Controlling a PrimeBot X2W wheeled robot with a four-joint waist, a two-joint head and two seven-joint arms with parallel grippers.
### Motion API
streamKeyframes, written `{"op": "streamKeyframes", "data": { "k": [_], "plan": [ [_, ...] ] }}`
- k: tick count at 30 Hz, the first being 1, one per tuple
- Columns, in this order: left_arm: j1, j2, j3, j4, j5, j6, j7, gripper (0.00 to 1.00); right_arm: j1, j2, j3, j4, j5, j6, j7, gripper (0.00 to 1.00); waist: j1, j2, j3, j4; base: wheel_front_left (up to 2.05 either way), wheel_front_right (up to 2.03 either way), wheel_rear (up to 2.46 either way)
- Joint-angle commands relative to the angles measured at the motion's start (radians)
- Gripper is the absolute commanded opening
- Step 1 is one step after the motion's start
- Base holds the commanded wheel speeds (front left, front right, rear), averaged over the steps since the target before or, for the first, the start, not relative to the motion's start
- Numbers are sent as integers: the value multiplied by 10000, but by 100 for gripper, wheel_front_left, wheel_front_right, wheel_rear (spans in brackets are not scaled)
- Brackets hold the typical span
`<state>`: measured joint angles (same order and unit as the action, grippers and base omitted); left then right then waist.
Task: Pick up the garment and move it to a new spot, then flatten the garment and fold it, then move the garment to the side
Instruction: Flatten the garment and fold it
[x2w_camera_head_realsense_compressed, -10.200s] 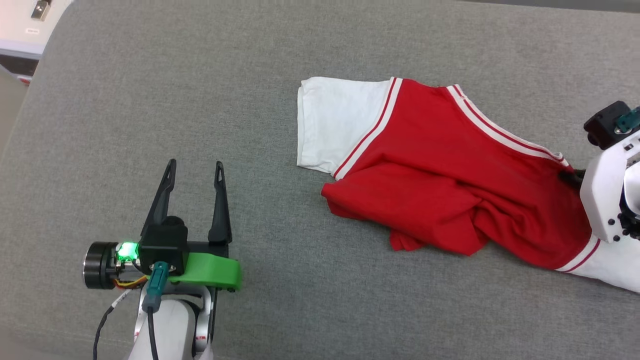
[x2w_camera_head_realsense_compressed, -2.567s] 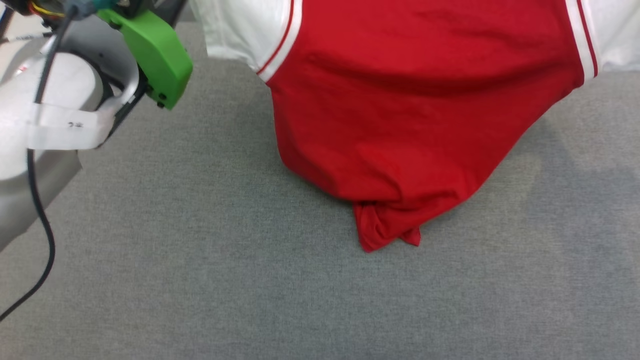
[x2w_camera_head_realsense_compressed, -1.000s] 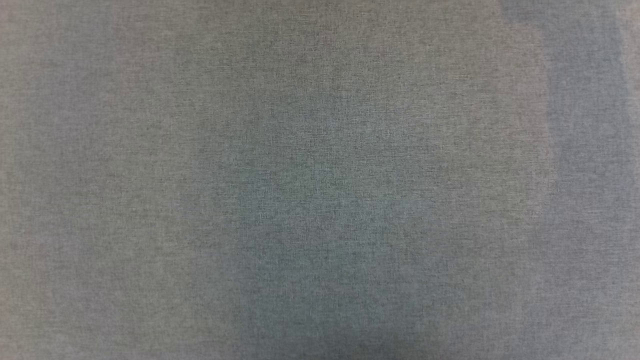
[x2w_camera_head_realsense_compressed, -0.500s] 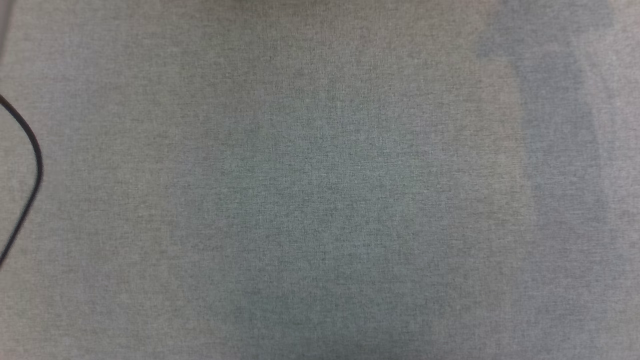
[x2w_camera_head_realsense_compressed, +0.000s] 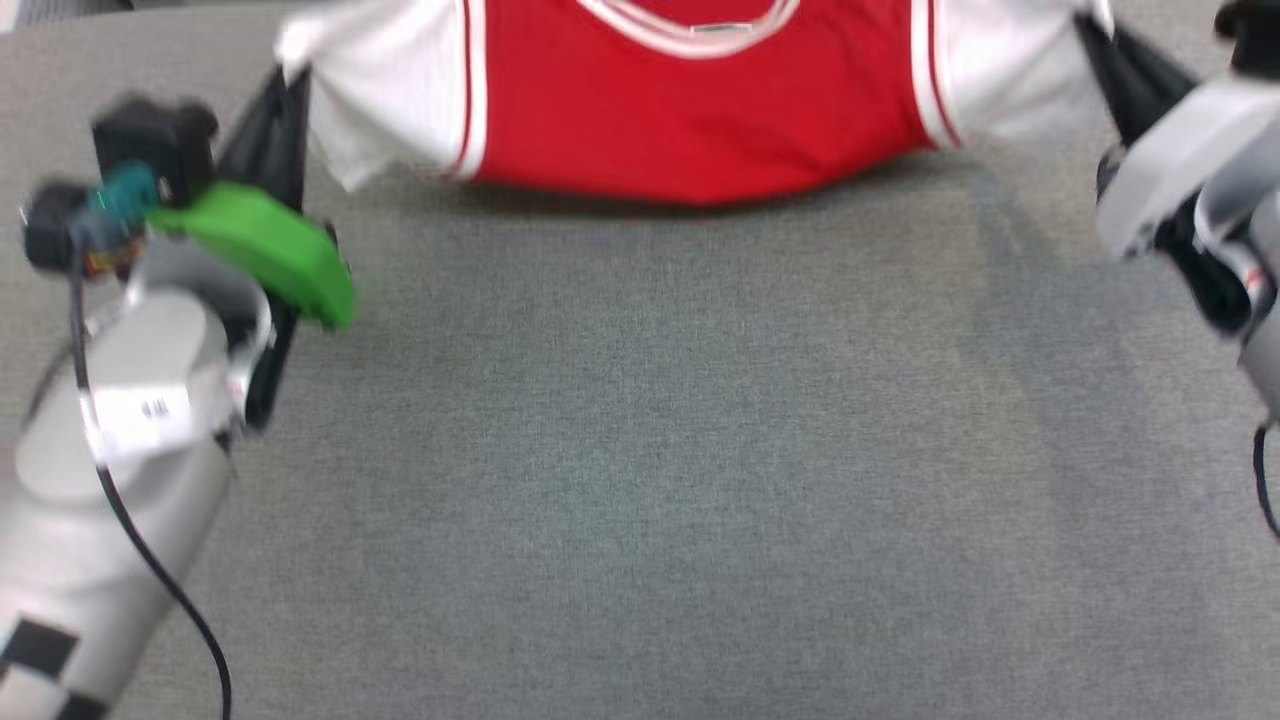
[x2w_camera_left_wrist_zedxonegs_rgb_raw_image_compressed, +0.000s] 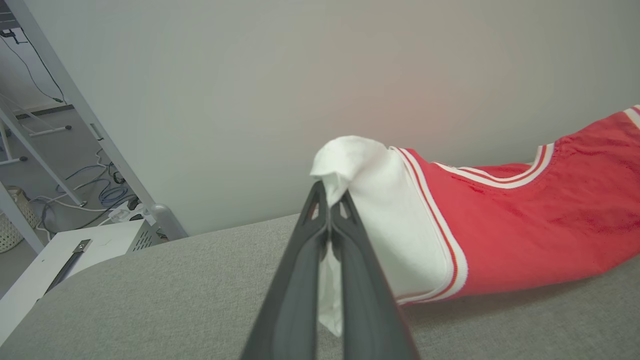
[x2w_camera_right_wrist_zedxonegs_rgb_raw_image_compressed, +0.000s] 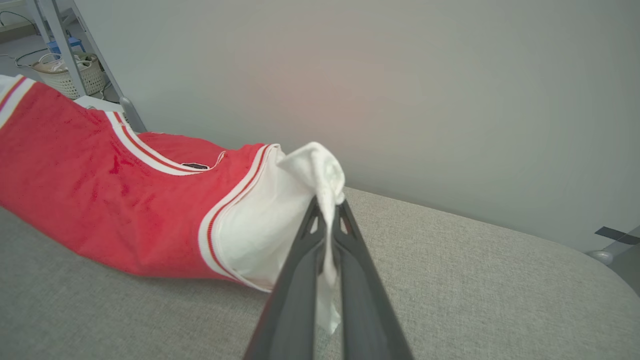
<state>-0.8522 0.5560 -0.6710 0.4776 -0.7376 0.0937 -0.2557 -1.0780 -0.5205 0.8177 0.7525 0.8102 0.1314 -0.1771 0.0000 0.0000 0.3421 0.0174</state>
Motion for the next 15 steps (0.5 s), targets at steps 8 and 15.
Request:
{"op": "streamKeyframes", "data": {
  "k": [8, 15],
  "plan": [
    [3782, -48, 777, -1445, 117, 389, -60, 0, 2808, -571, 352, -940, 646, -7, -248, 0, 0, 0, -1559, -70, 0, 0, 0],
    [5867, -102, 1028, -1759, 179, 517, -60, 0, 4987, -1009, 194, -1401, 930, -7, -233, 0, 0, 0, -2279, -13, 0, 0, 0]
  ]
}}
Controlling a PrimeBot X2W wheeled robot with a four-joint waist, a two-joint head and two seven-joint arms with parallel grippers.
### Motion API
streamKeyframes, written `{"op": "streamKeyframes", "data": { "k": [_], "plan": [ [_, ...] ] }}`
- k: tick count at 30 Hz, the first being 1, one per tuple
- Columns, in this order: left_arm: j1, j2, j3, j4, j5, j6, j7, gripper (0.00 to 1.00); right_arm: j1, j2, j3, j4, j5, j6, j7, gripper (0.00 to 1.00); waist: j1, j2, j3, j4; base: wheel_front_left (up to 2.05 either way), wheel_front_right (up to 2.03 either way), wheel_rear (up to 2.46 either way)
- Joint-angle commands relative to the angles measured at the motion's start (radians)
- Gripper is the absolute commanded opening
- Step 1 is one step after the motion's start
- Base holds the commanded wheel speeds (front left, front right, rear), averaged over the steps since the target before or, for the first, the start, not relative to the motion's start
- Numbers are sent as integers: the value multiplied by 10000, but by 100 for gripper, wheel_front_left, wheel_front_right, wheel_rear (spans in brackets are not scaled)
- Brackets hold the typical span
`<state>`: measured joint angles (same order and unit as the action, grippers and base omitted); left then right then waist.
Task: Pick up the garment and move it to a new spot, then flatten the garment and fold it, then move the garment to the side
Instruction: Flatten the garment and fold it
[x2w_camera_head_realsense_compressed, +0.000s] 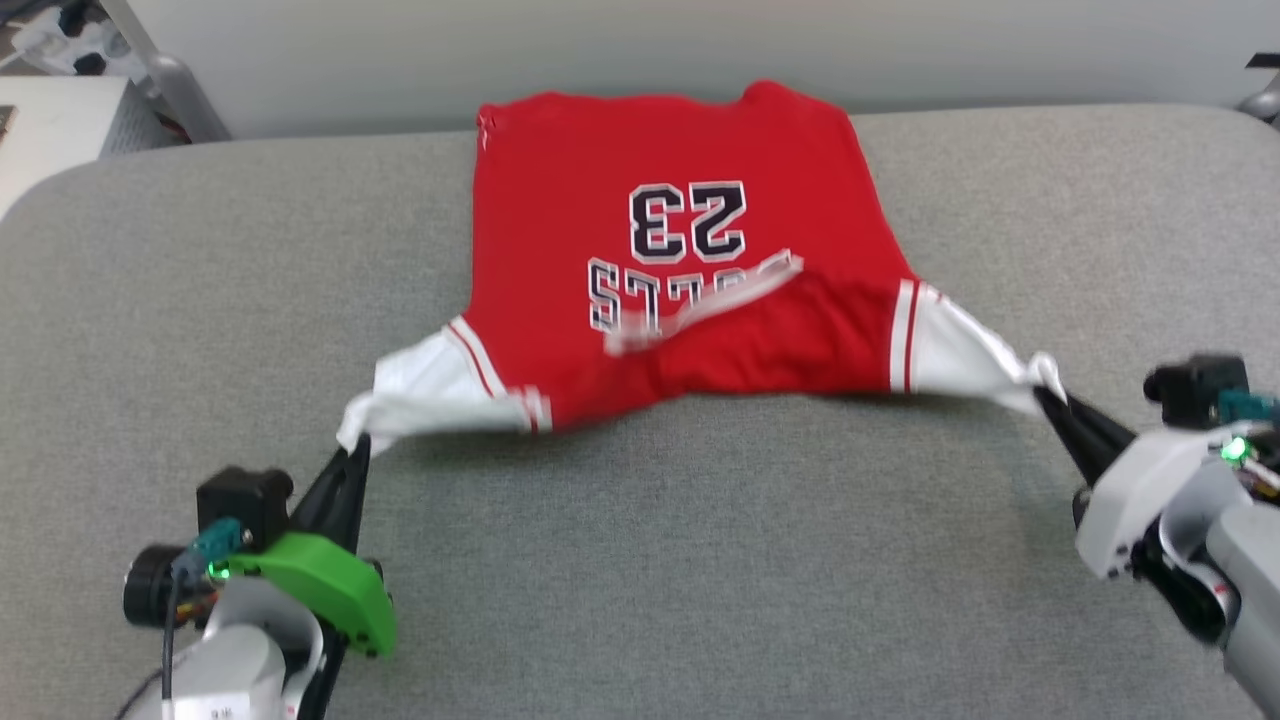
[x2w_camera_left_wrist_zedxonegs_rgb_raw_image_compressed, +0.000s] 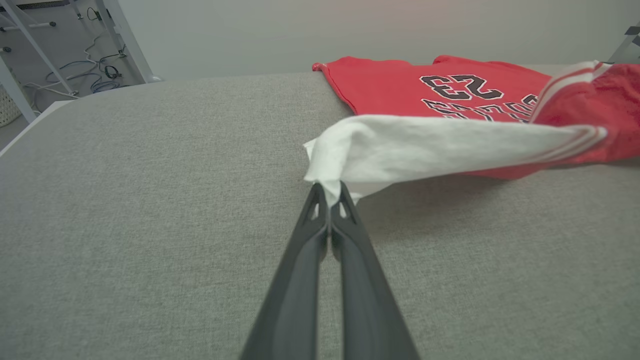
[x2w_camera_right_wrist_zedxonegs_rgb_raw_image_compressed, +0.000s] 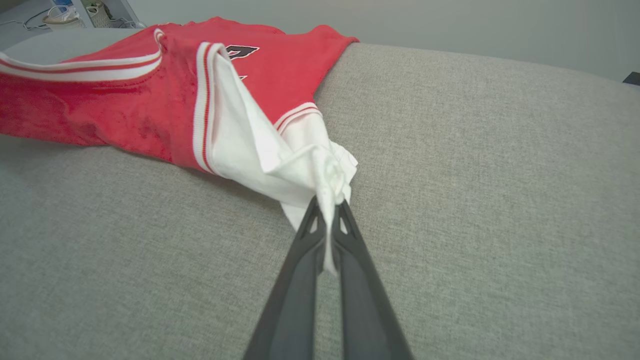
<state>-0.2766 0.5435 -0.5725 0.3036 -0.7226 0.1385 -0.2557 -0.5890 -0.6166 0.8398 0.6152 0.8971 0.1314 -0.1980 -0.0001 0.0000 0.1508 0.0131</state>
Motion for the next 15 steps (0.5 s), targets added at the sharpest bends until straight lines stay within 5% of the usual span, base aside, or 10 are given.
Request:
{"op": "streamKeyframes", "data": {
  "k": [1, 15],
  "plan": [
    [353, -7, 58, -42, 10, 76, -60, 0, 420, -96, -86, -66, 90, -7, -22, 0, 1, 0, -466, 44, 0, 0, 0],
    [2964, -252, 513, -107, -137, 497, -60, 0, 4185, -334, -1697, -876, -5, -7, 27, 0, 1, 0, -1279, 179, 0, 0, 0]
  ]
}}
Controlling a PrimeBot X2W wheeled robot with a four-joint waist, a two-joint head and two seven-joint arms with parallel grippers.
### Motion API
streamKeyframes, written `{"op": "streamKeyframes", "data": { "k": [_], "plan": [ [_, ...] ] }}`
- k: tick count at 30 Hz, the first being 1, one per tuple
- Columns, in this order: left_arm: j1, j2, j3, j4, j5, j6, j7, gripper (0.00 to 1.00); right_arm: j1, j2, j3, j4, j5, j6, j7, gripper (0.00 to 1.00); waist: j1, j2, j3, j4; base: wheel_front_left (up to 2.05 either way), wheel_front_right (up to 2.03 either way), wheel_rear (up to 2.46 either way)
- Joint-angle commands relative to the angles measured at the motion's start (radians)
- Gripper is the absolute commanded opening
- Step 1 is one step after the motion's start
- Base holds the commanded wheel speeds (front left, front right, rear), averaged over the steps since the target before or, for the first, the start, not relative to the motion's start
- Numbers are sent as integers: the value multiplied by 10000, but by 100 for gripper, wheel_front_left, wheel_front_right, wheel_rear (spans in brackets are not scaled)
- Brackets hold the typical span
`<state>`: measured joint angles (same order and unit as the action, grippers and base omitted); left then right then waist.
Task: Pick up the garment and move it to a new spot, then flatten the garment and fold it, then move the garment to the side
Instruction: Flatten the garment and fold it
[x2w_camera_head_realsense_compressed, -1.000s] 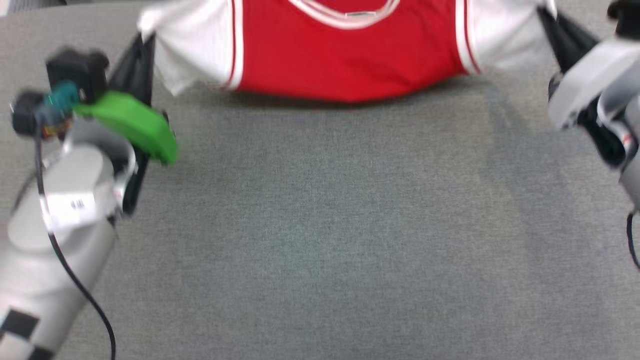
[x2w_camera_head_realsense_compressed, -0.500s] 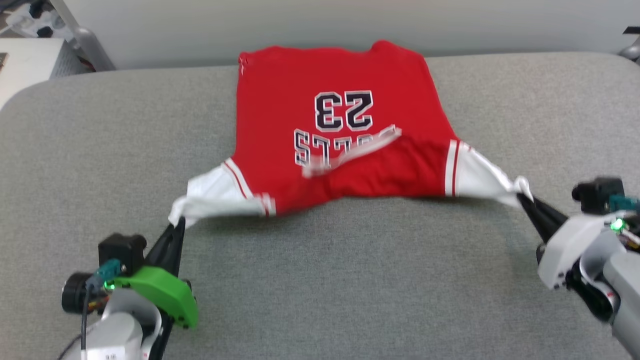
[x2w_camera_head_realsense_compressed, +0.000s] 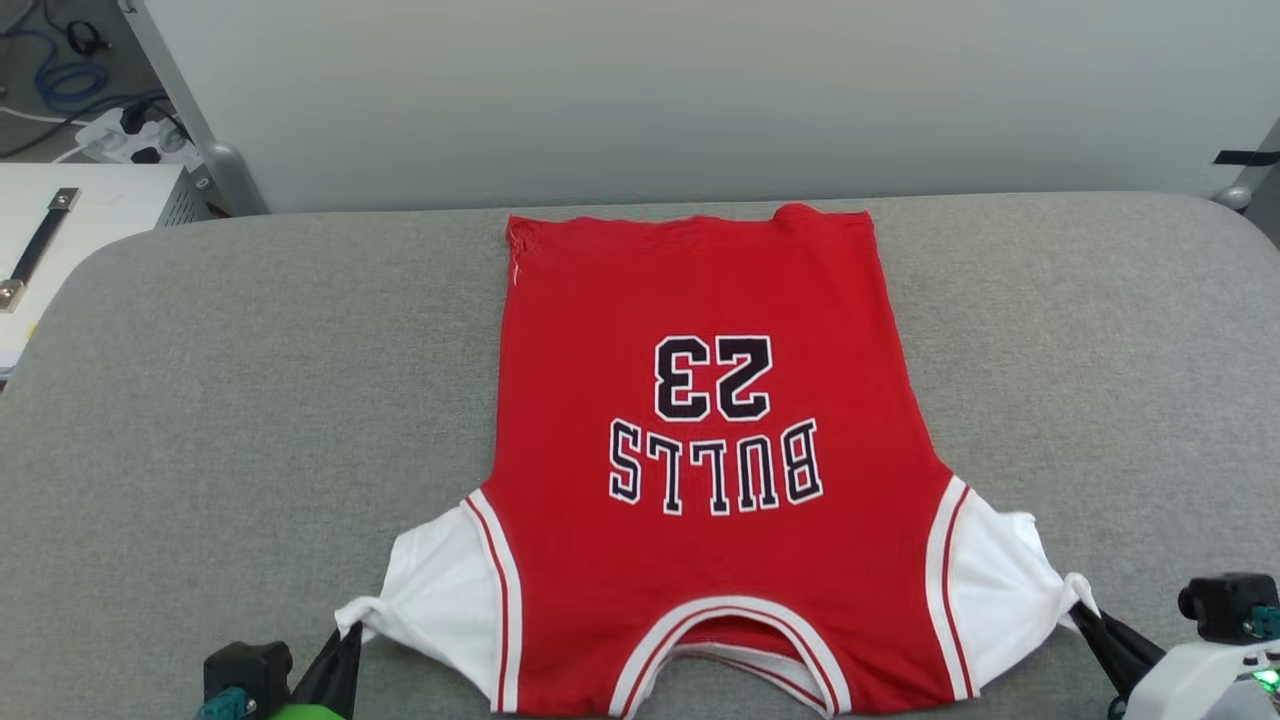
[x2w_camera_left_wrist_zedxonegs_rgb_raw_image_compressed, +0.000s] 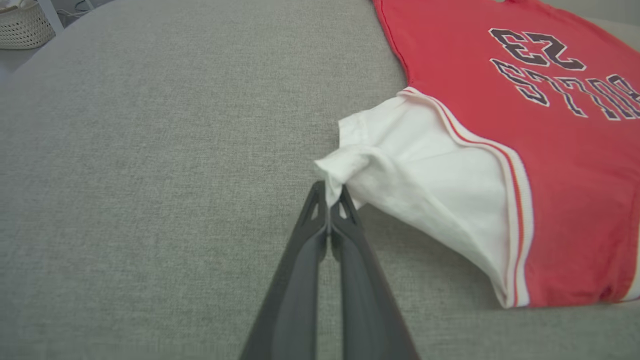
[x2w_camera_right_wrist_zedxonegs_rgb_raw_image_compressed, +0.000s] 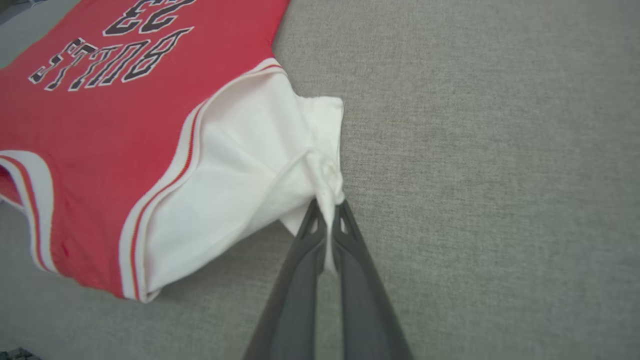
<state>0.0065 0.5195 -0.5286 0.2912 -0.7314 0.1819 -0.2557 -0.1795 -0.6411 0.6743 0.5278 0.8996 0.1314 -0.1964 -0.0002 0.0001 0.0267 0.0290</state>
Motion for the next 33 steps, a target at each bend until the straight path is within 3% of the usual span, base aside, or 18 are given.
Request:
{"op": "streamKeyframes", "data": {
  "k": [1, 14, 17, 18, 26, 33],
  "plan": [
    [285, -25, 95, 10, -50, 56, -60, 0, 339, -111, -230, -103, -80, -7, 67, 0, 2, -1, -57, 23, 0, 0, 0],
    [1031, -147, 326, -289, 222, 204, -61, 0, 2580, 157, -2352, -1594, -866, -7, 1187, 0, 2, -1, -189, 64, 0, 0, 0],
    [966, -265, 318, -415, 339, 243, -61, 0, 2681, 425, -3007, -1948, -1299, -7, 1437, 50, 2, -1, -162, 74, 0, 0, 0],
    [930, -290, 319, -447, 368, 250, -61, 0, 2676, 511, -3223, -2085, -1401, -7, 1521, 100, 2, -1, -133, 86, 0, 0, 0],
    [601, -554, 633, -989, 683, 384, -61, 0, 2048, 525, -5768, -4668, -2382, -7, 2450, 100, 2, -1, 353, 250, 0, 0, 0],
    [55, -781, 815, -1423, 1126, 392, -61, 0, -531, 680, -7016, -6590, -2745, -7, 4233, 100, 2, -1, 1333, 728, 0, 0, 0]
  ]
}}
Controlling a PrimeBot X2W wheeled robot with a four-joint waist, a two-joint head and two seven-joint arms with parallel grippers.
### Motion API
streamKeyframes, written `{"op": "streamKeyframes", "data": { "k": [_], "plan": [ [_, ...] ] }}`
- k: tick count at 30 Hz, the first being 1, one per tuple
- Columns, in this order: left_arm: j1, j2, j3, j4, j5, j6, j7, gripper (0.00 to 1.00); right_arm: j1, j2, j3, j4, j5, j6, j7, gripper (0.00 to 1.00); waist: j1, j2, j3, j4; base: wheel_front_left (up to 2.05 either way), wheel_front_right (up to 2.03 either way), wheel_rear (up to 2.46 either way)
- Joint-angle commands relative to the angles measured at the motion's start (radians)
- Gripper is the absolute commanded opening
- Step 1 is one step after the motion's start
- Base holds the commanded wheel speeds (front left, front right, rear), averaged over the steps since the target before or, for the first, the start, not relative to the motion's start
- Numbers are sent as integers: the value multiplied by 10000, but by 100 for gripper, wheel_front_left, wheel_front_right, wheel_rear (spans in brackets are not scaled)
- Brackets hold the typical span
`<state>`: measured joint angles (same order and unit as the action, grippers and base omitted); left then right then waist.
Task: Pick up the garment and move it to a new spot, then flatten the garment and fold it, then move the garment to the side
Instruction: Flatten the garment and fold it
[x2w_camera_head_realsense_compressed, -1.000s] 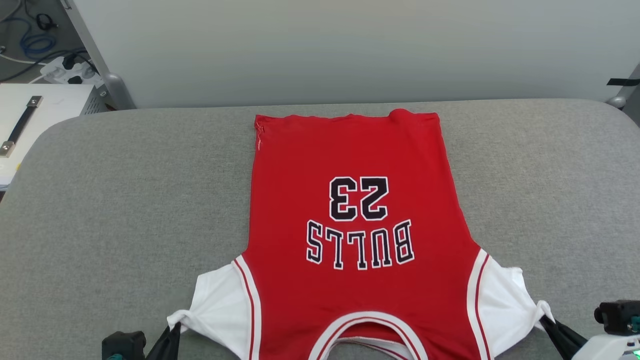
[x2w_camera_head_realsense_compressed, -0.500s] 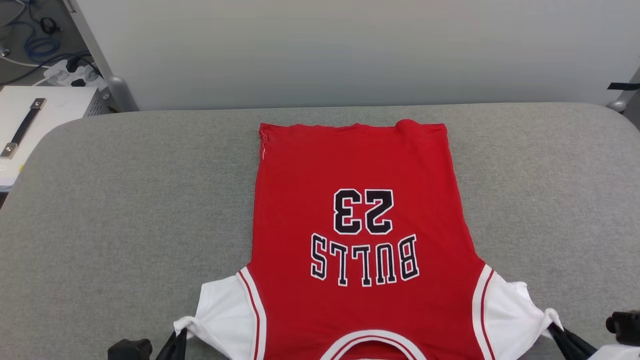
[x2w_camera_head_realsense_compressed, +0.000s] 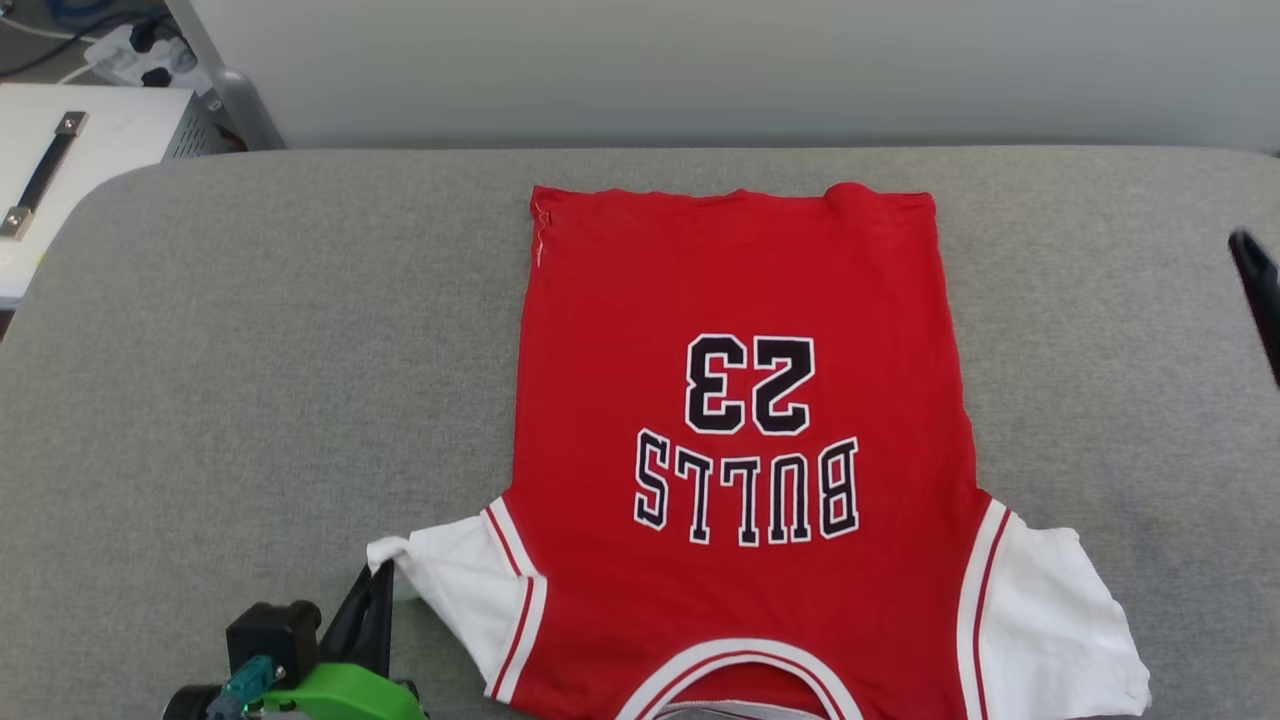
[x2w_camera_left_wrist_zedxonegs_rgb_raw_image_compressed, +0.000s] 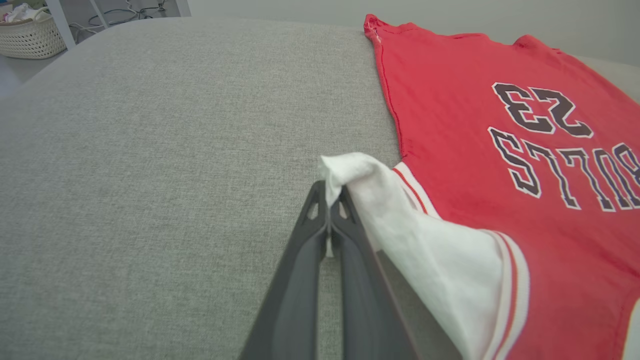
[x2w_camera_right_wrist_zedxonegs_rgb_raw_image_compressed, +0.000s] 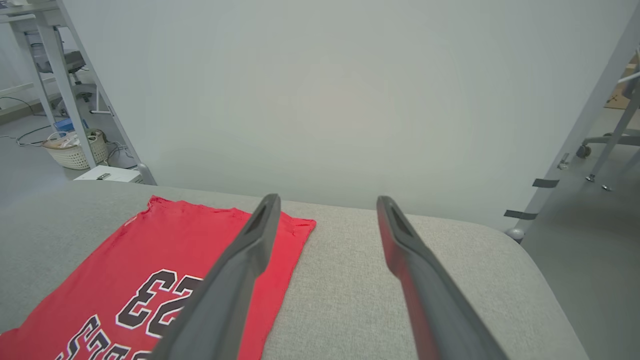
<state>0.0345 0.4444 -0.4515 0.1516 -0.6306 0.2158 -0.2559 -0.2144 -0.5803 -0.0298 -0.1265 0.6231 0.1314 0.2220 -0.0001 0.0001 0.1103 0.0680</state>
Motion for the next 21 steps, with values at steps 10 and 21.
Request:
{"op": "streamKeyframes", "data": {
  "k": [10, 21],
  "plan": [
    [-1333, -960, 330, -358, 910, -362, -59, 0, -5249, -216, 1443, 1400, -545, -7, 3485, 100, 1, -1, 2457, 1414, 0, 0, 0],
    [-2037, -2073, 719, -407, 1854, -1126, -59, 0, -8449, -765, 3719, 4499, -138, -7, 7776, 100, 1, -1, 3981, 2212, 0, 0, 0]
  ]
}}
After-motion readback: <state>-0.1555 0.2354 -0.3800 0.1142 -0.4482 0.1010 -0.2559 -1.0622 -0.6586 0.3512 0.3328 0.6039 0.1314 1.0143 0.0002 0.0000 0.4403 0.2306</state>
